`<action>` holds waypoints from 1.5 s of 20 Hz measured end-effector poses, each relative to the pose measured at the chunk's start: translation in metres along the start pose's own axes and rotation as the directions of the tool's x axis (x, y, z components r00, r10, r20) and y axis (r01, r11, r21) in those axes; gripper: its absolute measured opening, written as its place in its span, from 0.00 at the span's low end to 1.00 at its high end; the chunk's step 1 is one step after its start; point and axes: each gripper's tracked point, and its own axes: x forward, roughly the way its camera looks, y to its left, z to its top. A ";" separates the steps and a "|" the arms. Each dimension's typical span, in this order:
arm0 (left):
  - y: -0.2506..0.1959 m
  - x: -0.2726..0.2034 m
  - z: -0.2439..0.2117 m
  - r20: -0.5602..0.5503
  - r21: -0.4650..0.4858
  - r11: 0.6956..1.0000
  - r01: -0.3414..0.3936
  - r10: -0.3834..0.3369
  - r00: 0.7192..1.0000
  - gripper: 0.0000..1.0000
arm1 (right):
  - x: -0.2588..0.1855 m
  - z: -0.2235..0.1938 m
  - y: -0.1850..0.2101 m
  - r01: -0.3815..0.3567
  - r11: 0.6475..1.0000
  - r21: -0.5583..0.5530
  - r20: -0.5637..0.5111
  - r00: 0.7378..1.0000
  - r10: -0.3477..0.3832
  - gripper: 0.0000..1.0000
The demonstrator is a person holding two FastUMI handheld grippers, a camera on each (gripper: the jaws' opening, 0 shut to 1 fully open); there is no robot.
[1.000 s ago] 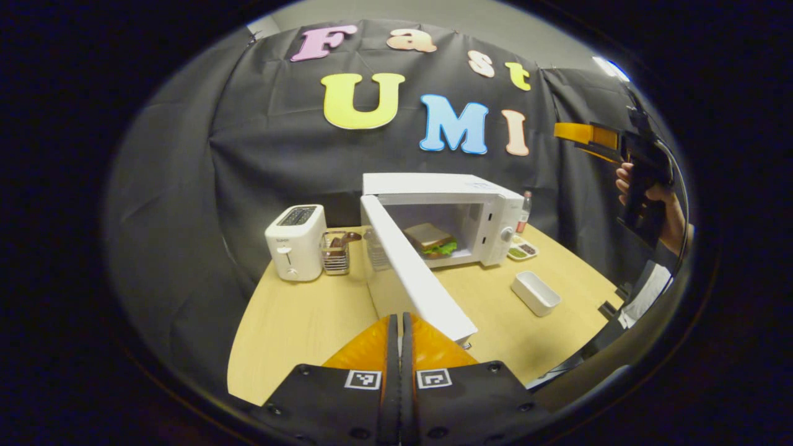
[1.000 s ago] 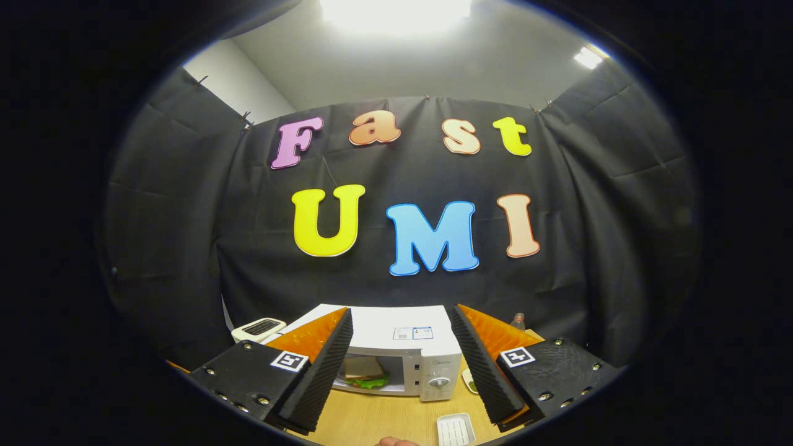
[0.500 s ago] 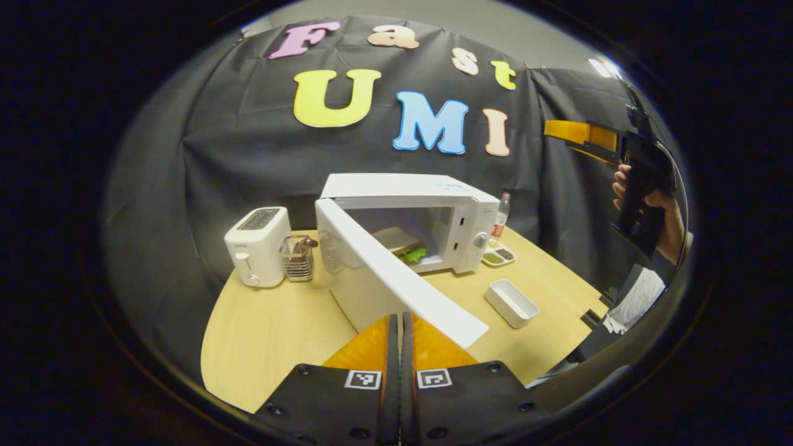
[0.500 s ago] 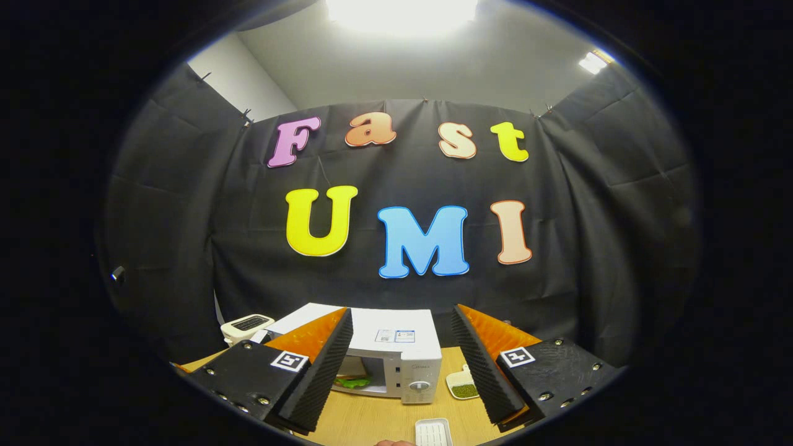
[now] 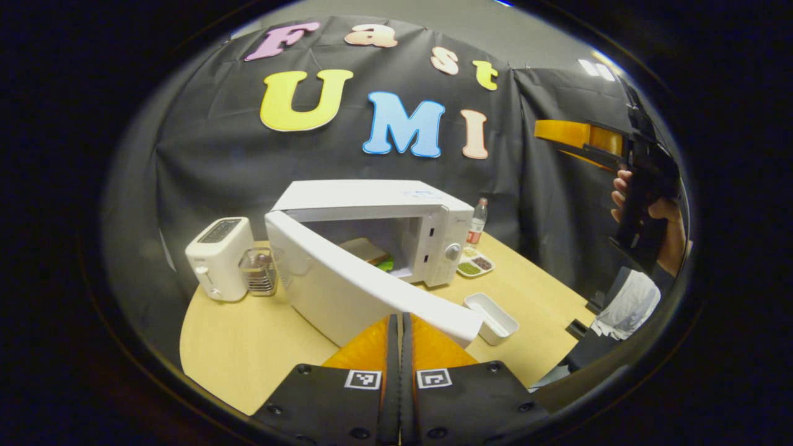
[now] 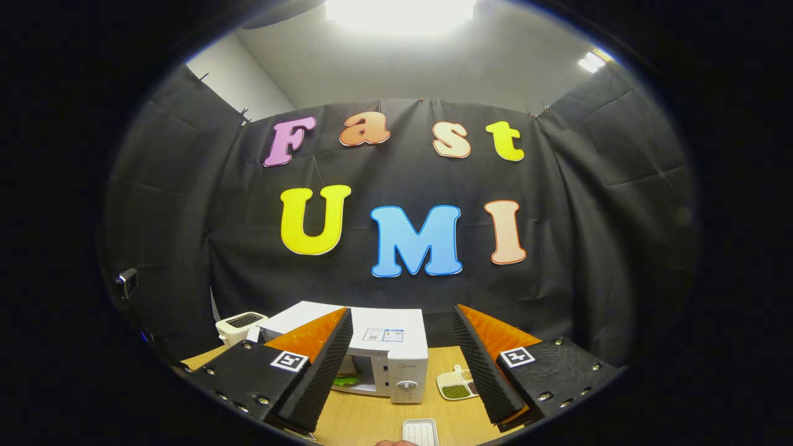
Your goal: Open the microwave oven with the left hand, put the food in, and close the microwave oven.
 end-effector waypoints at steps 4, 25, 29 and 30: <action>-0.018 0.027 0.011 0.010 0.024 0.999 0.030 -0.030 0.999 0.09 | -0.005 0.002 -0.015 0.019 1.000 0.000 0.001 1.000 -0.019 0.96; -0.057 0.175 0.062 0.037 -0.073 0.995 0.074 -0.072 0.997 0.07 | 0.000 -0.014 -0.097 0.088 0.996 0.008 -0.045 0.995 -0.088 0.96; -0.060 0.200 0.074 0.044 -0.108 0.993 0.053 -0.048 0.998 0.07 | 0.003 -0.021 -0.110 0.091 0.996 0.012 -0.053 0.994 -0.090 0.96; -0.060 0.206 0.076 0.044 -0.110 0.993 0.046 -0.041 0.998 0.07 | 0.003 -0.021 -0.113 0.093 0.996 0.014 -0.054 0.994 -0.092 0.96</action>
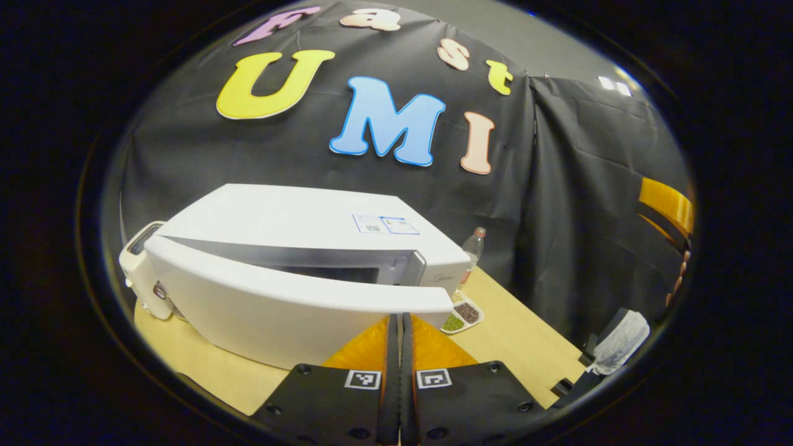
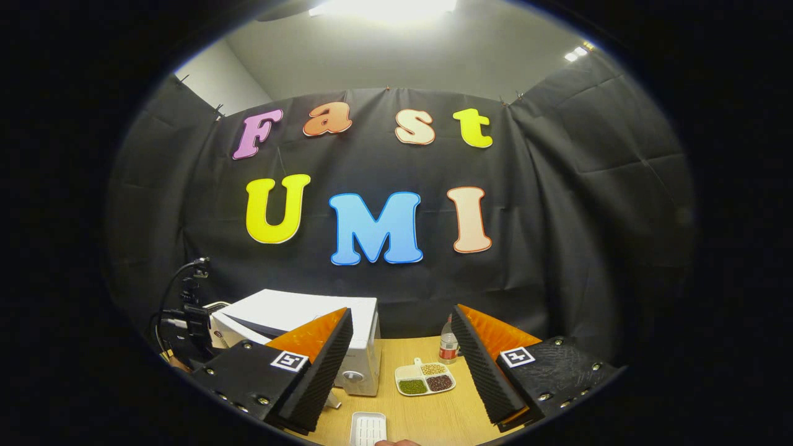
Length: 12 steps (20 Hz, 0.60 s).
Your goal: Open the microwave oven with the left hand, put the food in, and close the microwave oven.
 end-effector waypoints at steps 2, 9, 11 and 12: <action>0.003 0.013 0.002 -0.003 -0.007 1.000 -0.014 0.014 1.000 0.07 | 0.002 0.000 -0.006 0.004 1.000 0.010 -0.001 1.000 -0.004 0.96; 0.020 0.044 0.010 -0.010 -0.086 0.993 -0.079 0.079 0.997 0.07 | 0.009 -0.013 -0.028 -0.002 0.999 0.042 -0.025 1.000 0.003 0.96; 0.017 0.046 0.003 -0.026 -0.083 0.993 -0.089 0.087 0.996 0.07 | 0.012 -0.020 -0.033 -0.004 0.999 0.045 -0.038 0.999 0.006 0.96; 0.018 0.046 0.004 -0.029 -0.054 0.994 -0.096 0.094 0.995 0.08 | 0.013 -0.021 -0.034 -0.003 0.999 0.051 -0.043 0.999 0.005 0.96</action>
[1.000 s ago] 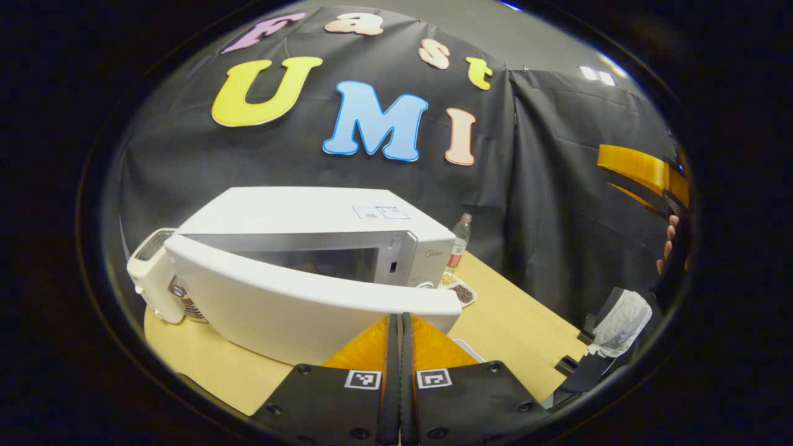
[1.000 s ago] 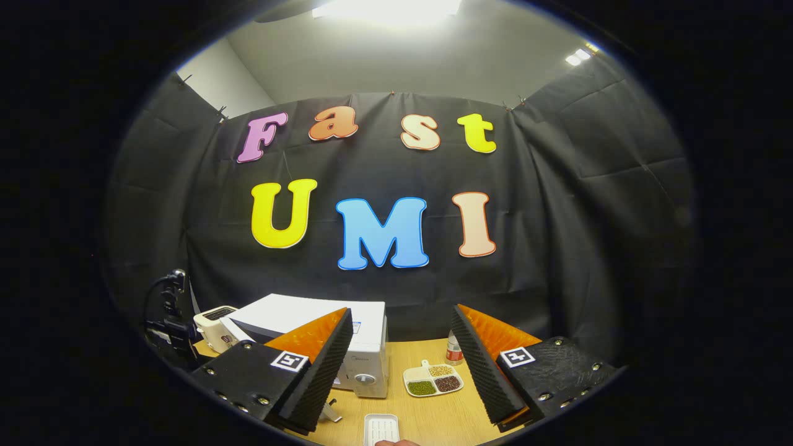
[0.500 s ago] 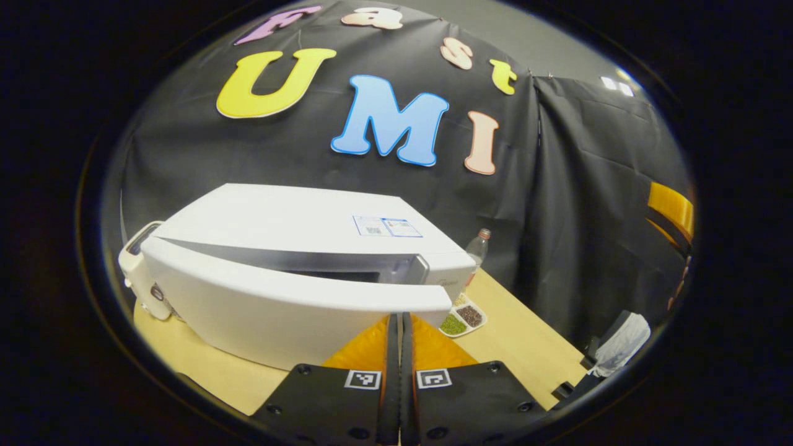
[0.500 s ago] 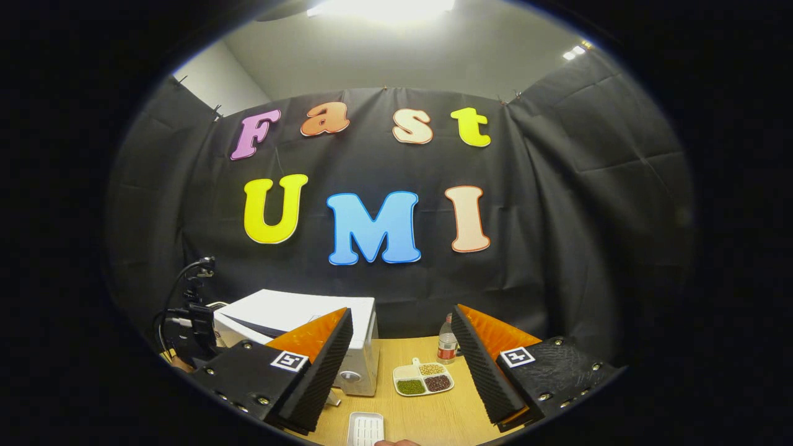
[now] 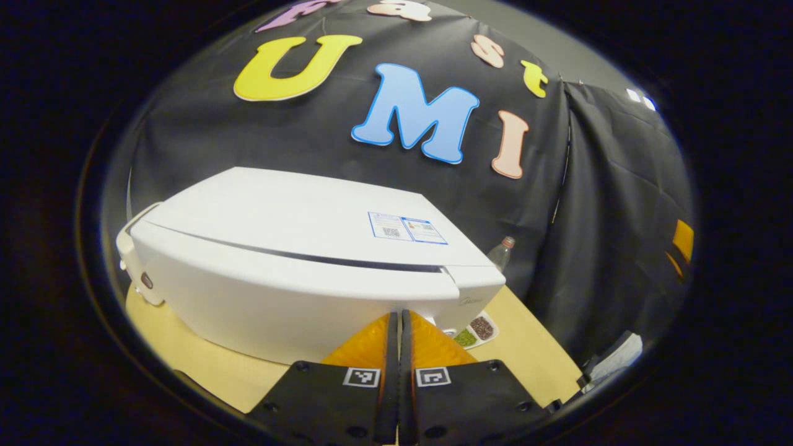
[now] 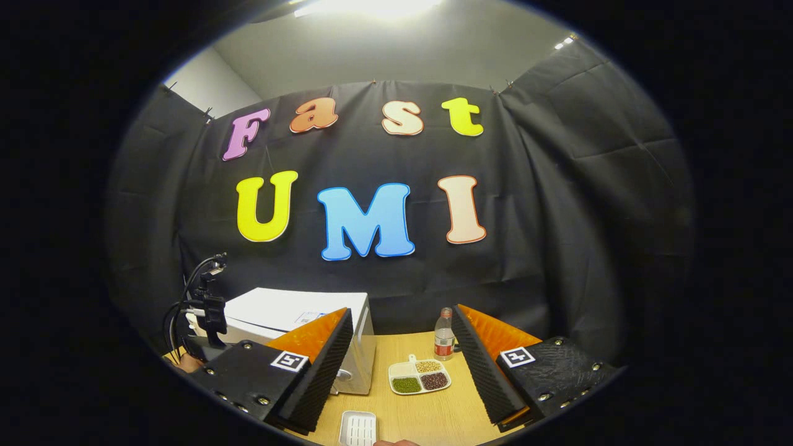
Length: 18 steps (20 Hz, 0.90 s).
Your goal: Open the microwave oven with the left hand, put the food in, and close the microwave oven.
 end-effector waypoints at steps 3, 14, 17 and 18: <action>0.002 0.000 0.000 0.004 -0.004 1.000 -0.005 0.005 1.000 0.07 | 0.002 -0.004 -0.001 -0.001 1.000 0.013 -0.011 1.000 0.002 0.96; 0.004 -0.001 0.002 0.011 0.081 0.997 -0.014 0.014 1.000 0.07 | -0.009 -0.006 0.015 -0.022 1.000 0.005 -0.017 1.000 0.022 0.96; 0.003 0.000 0.002 0.015 0.073 0.997 -0.012 0.011 1.000 0.07 | -0.013 -0.007 0.018 -0.030 1.000 0.001 -0.021 0.999 0.030 0.96; 0.004 0.001 0.003 0.019 0.076 0.997 -0.012 0.011 1.000 0.07 | -0.015 -0.008 0.020 -0.033 0.999 0.001 -0.023 0.999 0.033 0.96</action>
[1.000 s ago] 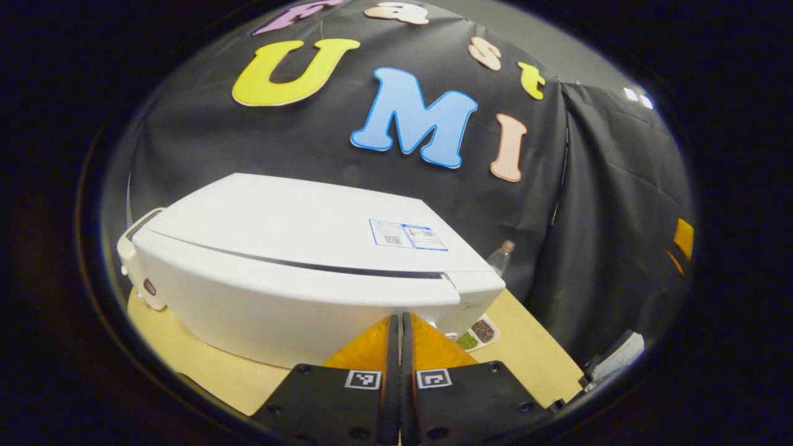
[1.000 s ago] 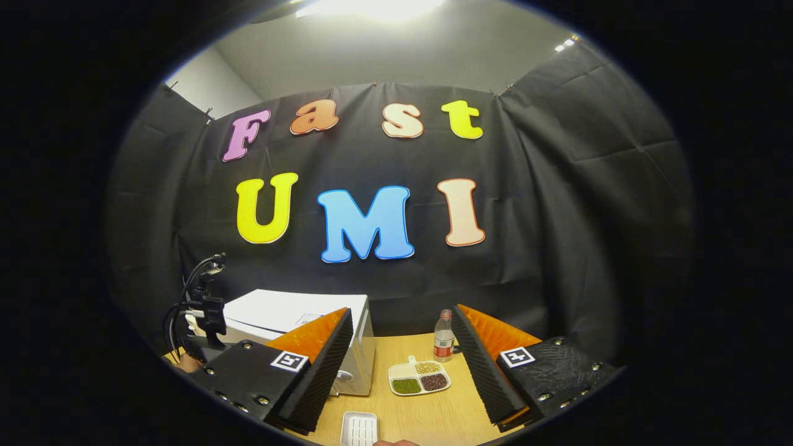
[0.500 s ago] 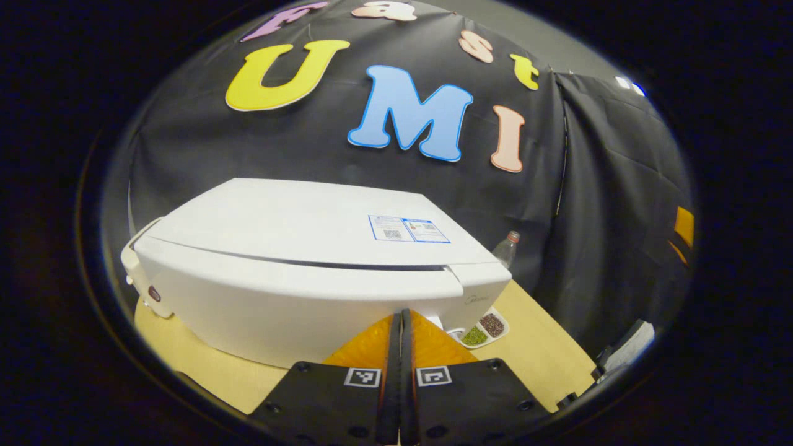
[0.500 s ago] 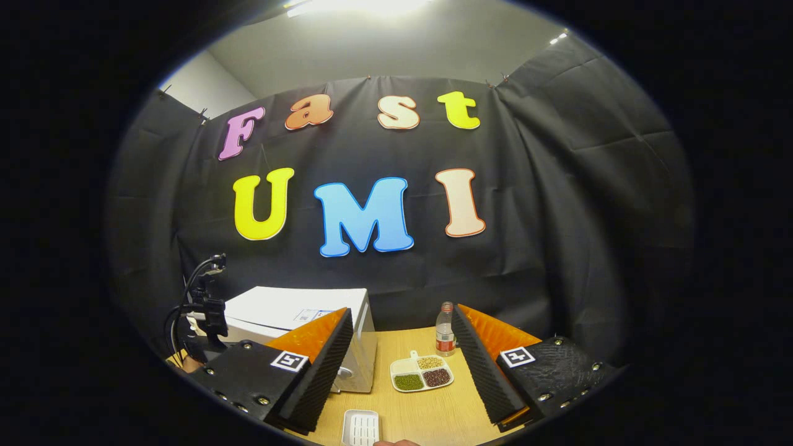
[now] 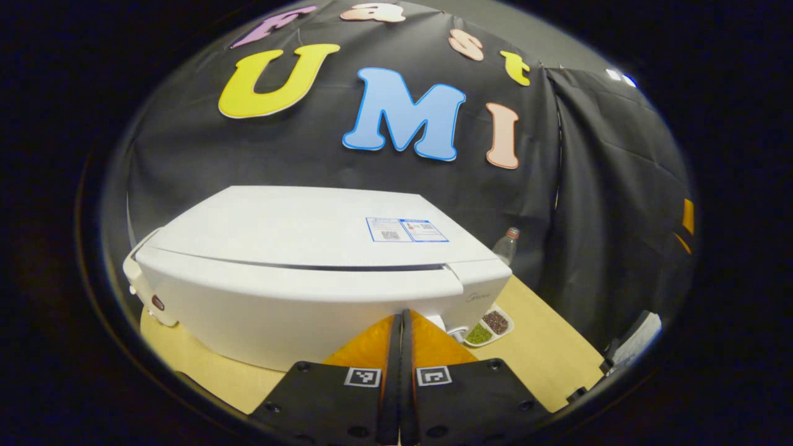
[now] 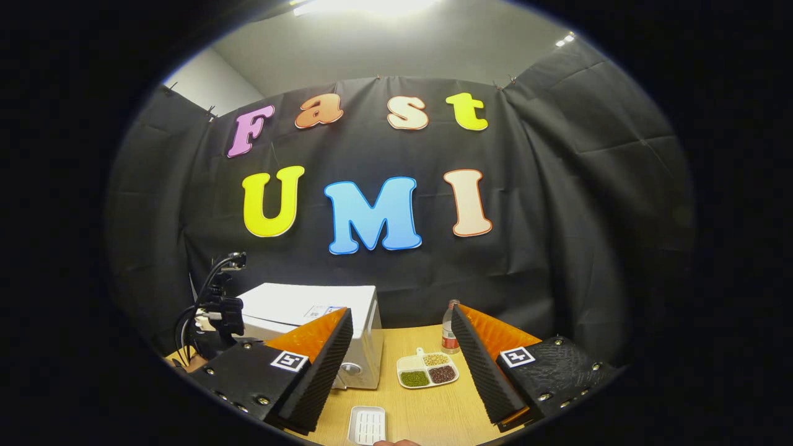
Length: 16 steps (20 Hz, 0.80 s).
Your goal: Open the microwave oven with the left hand, put the food in, and close the microwave oven.
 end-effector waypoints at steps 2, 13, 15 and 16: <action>0.003 0.005 0.004 0.005 -0.004 1.000 -0.011 0.011 1.000 0.07 | -0.002 -0.001 0.002 -0.008 1.000 -0.004 -0.005 1.000 0.008 0.96; 0.003 -0.097 0.108 0.268 0.002 0.996 -0.086 0.082 0.960 0.31 | -0.006 0.019 0.005 -0.003 0.999 -0.037 0.031 1.000 0.004 0.96; 0.006 -0.146 0.130 0.345 0.022 0.993 -0.118 0.103 0.933 0.76 | -0.003 0.024 0.017 -0.023 0.999 -0.032 0.039 0.999 0.024 0.97; 0.008 -0.165 0.140 0.383 0.034 0.990 -0.139 0.116 0.916 0.98 | -0.002 0.028 0.022 -0.034 0.999 -0.026 0.043 0.998 0.035 0.97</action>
